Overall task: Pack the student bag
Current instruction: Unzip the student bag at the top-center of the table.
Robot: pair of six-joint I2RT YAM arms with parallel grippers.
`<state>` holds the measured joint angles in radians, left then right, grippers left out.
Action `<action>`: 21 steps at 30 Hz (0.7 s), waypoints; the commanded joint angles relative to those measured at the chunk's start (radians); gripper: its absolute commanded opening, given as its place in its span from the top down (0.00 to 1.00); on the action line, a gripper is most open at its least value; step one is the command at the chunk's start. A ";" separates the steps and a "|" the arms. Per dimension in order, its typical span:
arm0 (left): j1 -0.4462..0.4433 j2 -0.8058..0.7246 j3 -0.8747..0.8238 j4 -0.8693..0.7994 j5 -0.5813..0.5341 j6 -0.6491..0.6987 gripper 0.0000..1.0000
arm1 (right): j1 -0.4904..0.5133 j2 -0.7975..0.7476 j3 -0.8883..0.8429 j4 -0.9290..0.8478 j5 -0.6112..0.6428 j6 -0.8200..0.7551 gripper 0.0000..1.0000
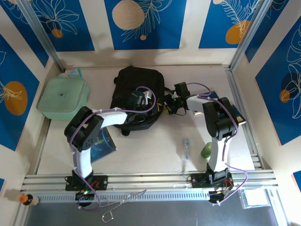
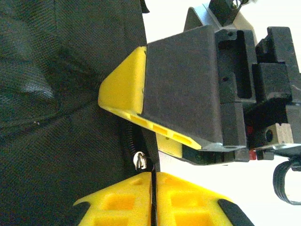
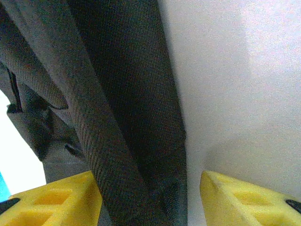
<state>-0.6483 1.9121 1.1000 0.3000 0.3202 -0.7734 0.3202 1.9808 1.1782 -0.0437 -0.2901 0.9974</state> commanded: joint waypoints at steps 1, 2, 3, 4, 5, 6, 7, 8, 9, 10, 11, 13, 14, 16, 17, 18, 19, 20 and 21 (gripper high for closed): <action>-0.008 -0.014 -0.009 -0.006 -0.016 0.039 0.95 | -0.006 0.011 0.028 -0.033 -0.018 0.049 0.47; -0.008 -0.017 -0.008 -0.014 -0.019 0.045 0.99 | -0.007 0.008 0.031 -0.040 -0.015 0.043 0.49; -0.008 -0.019 -0.008 -0.022 -0.024 0.050 1.00 | -0.007 0.005 0.031 -0.046 -0.009 0.034 0.51; -0.008 -0.024 -0.006 -0.031 -0.028 0.055 1.00 | -0.007 0.001 0.031 -0.056 -0.003 0.021 0.55; -0.008 -0.029 -0.006 -0.043 -0.032 0.061 1.00 | -0.008 -0.001 0.031 -0.066 0.004 0.009 0.57; -0.008 -0.034 -0.002 -0.062 -0.036 0.065 1.00 | -0.008 -0.004 0.028 -0.071 0.009 -0.001 0.60; -0.007 -0.040 0.005 -0.094 -0.043 0.071 1.00 | -0.010 -0.008 0.025 -0.073 0.013 -0.012 0.62; -0.008 -0.048 0.014 -0.133 -0.046 0.077 1.00 | -0.011 -0.009 0.022 -0.074 0.017 -0.020 0.65; -0.007 -0.057 0.017 -0.162 -0.046 0.086 1.00 | -0.013 -0.008 0.019 -0.077 0.023 -0.025 0.67; -0.008 -0.067 0.019 -0.193 -0.046 0.094 1.00 | -0.016 -0.009 0.018 -0.078 0.025 -0.030 0.70; -0.008 -0.080 0.019 -0.226 -0.049 0.103 1.00 | -0.018 -0.007 0.018 -0.076 0.025 -0.033 0.72; -0.007 -0.105 0.017 -0.288 -0.050 0.123 1.00 | -0.019 -0.001 0.023 -0.073 0.034 -0.039 0.76; -0.008 -0.120 0.015 -0.323 -0.050 0.133 1.00 | -0.020 0.002 0.026 -0.073 0.038 -0.044 0.78; -0.008 -0.150 0.005 -0.374 -0.047 0.152 1.00 | -0.018 0.009 0.033 -0.074 0.043 -0.051 0.80; -0.008 -0.167 -0.004 -0.394 -0.043 0.159 1.00 | -0.018 0.011 0.035 -0.077 0.046 -0.055 0.81; -0.007 -0.182 -0.011 -0.417 -0.043 0.165 1.00 | -0.018 0.013 0.038 -0.078 0.050 -0.058 0.81; -0.008 -0.199 -0.021 -0.441 -0.045 0.174 1.00 | -0.019 0.016 0.040 -0.079 0.055 -0.062 0.82; -0.008 -0.218 -0.028 -0.471 -0.050 0.183 1.00 | -0.019 0.016 0.042 -0.083 0.058 -0.063 0.82; -0.008 -0.232 -0.036 -0.493 -0.056 0.191 1.00 | -0.021 0.016 0.043 -0.083 0.061 -0.067 0.82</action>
<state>-0.6487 1.7420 1.0924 -0.0498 0.2794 -0.6361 0.3130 1.9816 1.2003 -0.0750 -0.2878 0.9497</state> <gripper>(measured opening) 0.054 0.183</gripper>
